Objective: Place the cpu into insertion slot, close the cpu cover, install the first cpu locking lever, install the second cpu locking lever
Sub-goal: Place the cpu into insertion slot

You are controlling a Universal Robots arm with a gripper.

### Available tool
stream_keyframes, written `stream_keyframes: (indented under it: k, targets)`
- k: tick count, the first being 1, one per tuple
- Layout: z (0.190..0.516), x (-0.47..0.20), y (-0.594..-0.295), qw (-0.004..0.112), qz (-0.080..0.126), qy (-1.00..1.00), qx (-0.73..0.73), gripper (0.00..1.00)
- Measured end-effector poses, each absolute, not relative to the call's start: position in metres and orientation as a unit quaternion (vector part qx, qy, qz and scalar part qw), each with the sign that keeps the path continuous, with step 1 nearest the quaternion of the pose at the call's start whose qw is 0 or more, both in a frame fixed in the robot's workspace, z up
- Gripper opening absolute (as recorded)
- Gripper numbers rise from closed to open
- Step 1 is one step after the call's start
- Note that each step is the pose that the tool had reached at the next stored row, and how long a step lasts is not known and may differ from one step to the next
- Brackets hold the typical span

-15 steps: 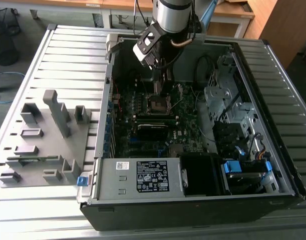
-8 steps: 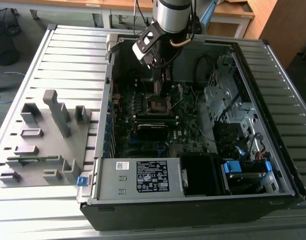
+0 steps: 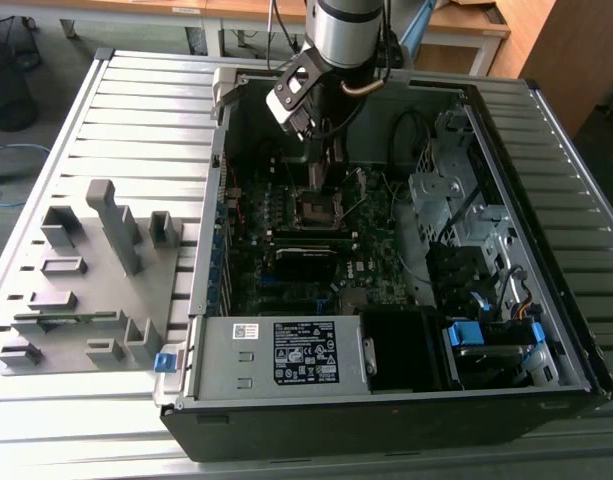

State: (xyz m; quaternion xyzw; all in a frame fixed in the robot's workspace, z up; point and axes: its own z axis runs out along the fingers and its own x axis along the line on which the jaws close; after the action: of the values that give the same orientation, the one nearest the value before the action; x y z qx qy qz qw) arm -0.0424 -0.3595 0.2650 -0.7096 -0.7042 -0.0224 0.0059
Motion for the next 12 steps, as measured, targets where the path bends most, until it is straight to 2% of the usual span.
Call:
stream_keyframes:
  k: [4, 12]
  targets:
    - [0.2634, -0.0431, -0.3595, 0.000, -0.029, -0.709, -0.705, 0.54]
    - [0.2595, -0.0458, -0.3595, -0.001, -0.029, -0.709, -0.704, 0.54]
